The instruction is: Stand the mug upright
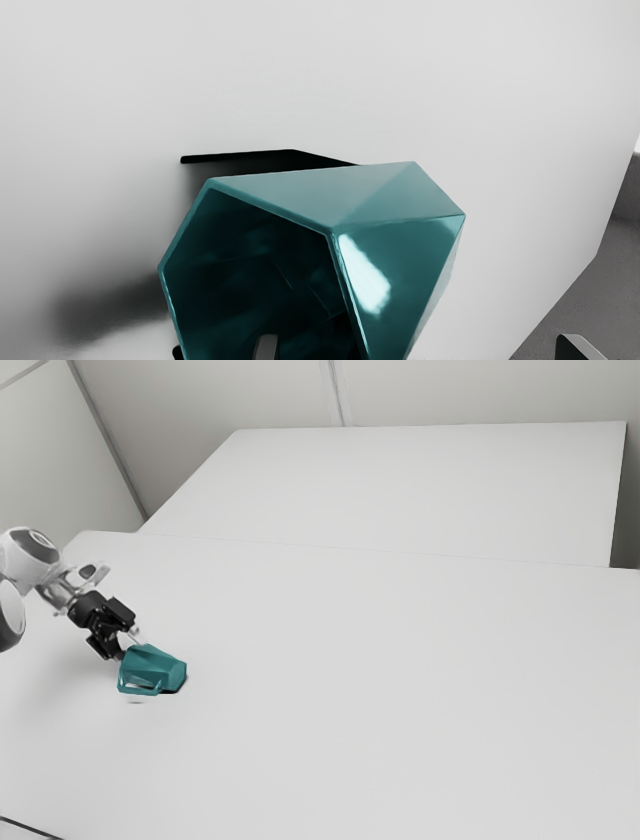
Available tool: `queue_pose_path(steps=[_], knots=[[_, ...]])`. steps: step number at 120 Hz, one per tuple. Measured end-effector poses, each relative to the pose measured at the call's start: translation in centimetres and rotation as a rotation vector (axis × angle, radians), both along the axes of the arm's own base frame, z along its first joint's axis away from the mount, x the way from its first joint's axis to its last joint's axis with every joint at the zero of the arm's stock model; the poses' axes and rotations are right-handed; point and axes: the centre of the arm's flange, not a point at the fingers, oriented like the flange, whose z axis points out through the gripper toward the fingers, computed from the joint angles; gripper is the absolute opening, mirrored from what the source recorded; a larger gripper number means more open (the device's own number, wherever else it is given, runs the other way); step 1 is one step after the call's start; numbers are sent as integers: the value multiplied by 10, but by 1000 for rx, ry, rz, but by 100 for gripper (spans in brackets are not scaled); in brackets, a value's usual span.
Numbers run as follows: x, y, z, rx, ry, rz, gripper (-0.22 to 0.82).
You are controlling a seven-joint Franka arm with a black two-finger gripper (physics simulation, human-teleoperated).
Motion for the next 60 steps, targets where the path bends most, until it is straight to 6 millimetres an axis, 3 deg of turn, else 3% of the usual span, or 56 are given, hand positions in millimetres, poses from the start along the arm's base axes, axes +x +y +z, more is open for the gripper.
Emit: queue_pose_path(steps=[24,60], knots=[[-2,-6,-7,-26,-6,-10,58],[0,-10,-7,-47,-30,-16,7]])
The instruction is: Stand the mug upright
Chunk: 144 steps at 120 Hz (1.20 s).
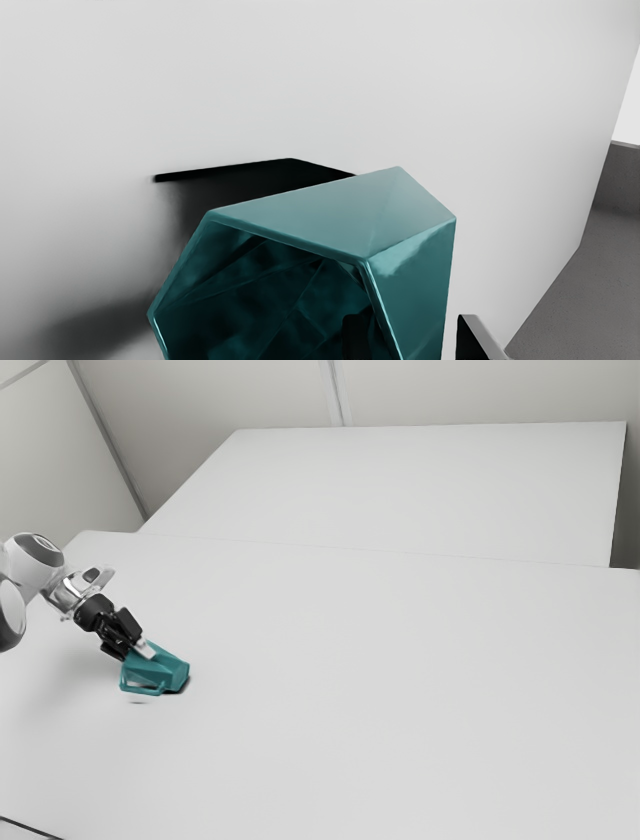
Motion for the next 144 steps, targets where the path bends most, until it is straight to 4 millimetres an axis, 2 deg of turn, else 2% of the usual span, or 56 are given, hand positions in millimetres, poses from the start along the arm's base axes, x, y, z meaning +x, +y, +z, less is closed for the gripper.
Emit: queue_pose_path(steps=[9,30,52,82,92,108,122,144], knots=[[0,0,1,-3,-5,-1,-1],[5,-4,4,-2,-23,-13,-10],[15,-12,18,6,-55,-33,-15],[19,-18,38,16,-91,-48,-17],[22,-23,52,22,-113,-58,-17],[29,-46,85,38,-156,-94,-17],[38,-84,117,82,-180,-167,-17],[54,-142,135,205,-170,-297,-17]])
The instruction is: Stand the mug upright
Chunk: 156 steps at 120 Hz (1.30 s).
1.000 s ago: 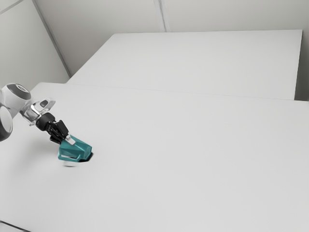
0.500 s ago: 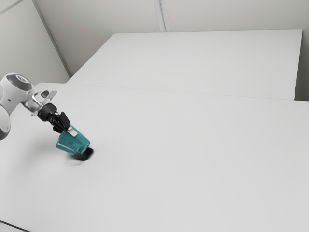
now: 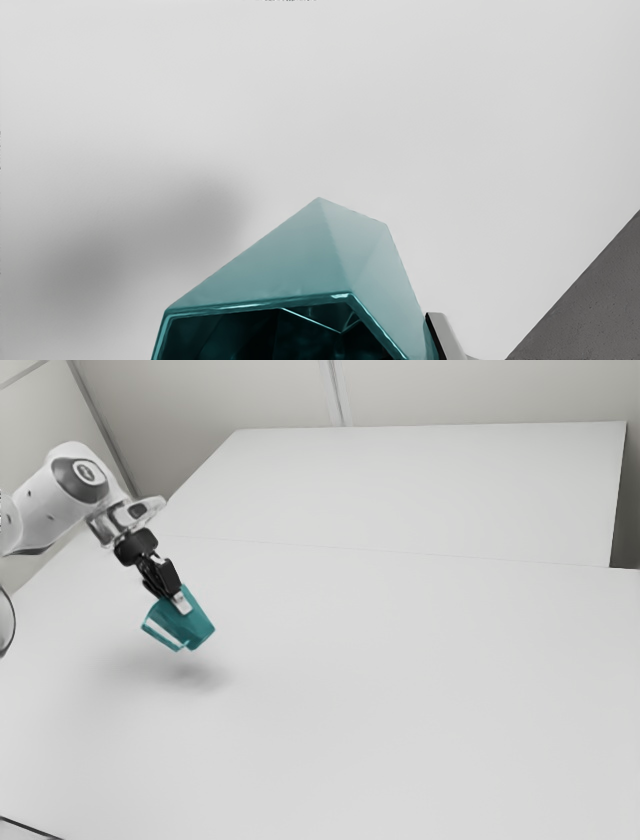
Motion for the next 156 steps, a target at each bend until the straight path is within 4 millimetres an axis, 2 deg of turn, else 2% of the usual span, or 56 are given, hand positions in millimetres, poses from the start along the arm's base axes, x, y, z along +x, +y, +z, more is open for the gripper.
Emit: queue_pose_path(steps=[8,24,43,56,77,103,139,156], knots=[[4,-13,7,52,-17,-26,-17],[1,-30,16,149,-47,-50,-17],[2,-75,21,299,-89,-122,-17],[-5,-93,17,383,-121,-132,-17],[0,-138,7,501,-179,-166,-17],[7,-131,-10,568,-216,-78,-17],[4,-149,-45,608,-227,-44,-17],[6,-153,-53,631,-232,-41,-17]])
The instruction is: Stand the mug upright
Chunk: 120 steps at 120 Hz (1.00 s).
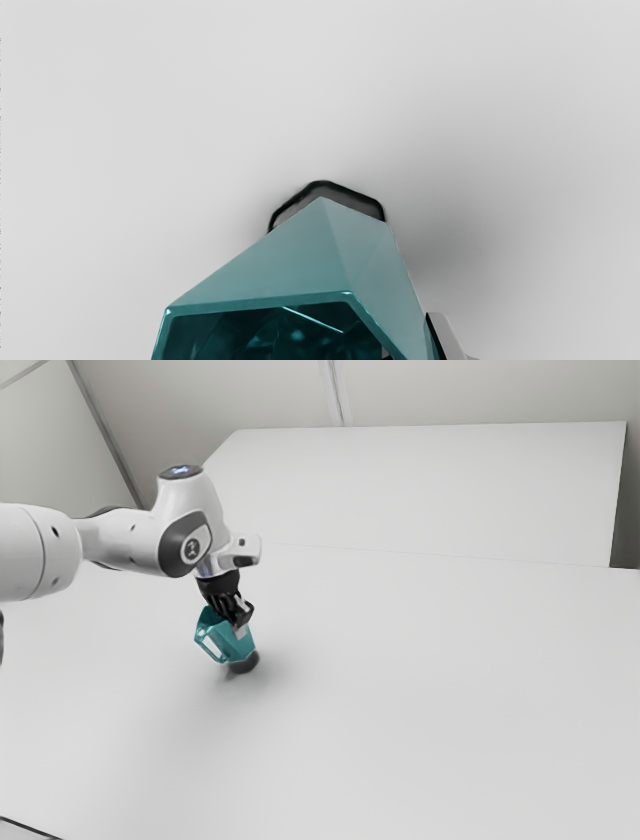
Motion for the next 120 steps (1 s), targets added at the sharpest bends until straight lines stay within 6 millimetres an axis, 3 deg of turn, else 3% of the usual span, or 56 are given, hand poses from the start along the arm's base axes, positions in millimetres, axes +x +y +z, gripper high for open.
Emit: queue_pose_path(steps=[54,76,92,120], knots=[[5,-6,-21,22,15,33,-17],[7,-6,-22,25,19,36,22],[14,-6,25,22,-49,37,40],[17,-18,146,-18,-142,61,54]])
